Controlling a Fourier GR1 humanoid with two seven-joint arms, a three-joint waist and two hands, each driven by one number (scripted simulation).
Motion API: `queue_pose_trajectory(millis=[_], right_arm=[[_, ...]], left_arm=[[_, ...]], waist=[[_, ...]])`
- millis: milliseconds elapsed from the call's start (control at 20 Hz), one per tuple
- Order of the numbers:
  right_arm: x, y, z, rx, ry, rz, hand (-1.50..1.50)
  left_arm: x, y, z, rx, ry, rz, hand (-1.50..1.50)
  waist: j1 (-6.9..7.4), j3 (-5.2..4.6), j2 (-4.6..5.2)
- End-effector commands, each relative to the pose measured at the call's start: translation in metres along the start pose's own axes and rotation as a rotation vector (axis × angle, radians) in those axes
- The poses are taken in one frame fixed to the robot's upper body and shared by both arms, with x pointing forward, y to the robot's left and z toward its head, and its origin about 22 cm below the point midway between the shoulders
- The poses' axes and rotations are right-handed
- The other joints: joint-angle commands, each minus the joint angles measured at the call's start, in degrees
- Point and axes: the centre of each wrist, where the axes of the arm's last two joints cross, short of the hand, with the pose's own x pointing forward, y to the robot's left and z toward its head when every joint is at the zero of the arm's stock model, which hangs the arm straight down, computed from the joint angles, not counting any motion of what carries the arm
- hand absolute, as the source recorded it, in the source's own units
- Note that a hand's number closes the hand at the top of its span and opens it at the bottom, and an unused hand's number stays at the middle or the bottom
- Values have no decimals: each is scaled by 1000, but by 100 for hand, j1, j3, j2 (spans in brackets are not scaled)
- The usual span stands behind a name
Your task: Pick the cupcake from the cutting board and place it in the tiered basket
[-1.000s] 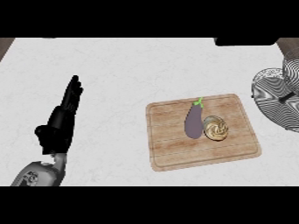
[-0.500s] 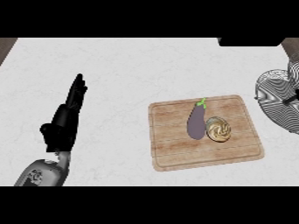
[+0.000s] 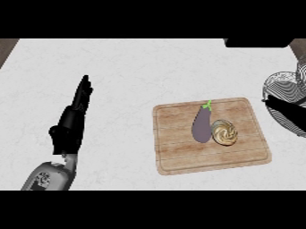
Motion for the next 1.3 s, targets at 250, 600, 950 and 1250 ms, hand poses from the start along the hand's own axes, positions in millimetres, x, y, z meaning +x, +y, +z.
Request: queue_pose_trajectory(millis=[250, 600, 950, 1250], right_arm=[[23, 25, 2, 94, 116, 54, -150], [9, 26, 5, 56, 145, 125, -150], [10, 33, -15, 88, 161, 200, -150], [15, 39, -36, 64, 92, 307, -150]], left_arm=[[-3, 6, 2, -14, -4, -5, 0], [9, 0, 9, 8, 3, 15, 0], [-9, 13, 8, -1, 4, 4, 0], [2, 7, 0, 3, 11, 9, 0]], waist=[[-30, 3, -7], [-44, 6, -13], [-26, 4, -4], [-10, 4, -3]])
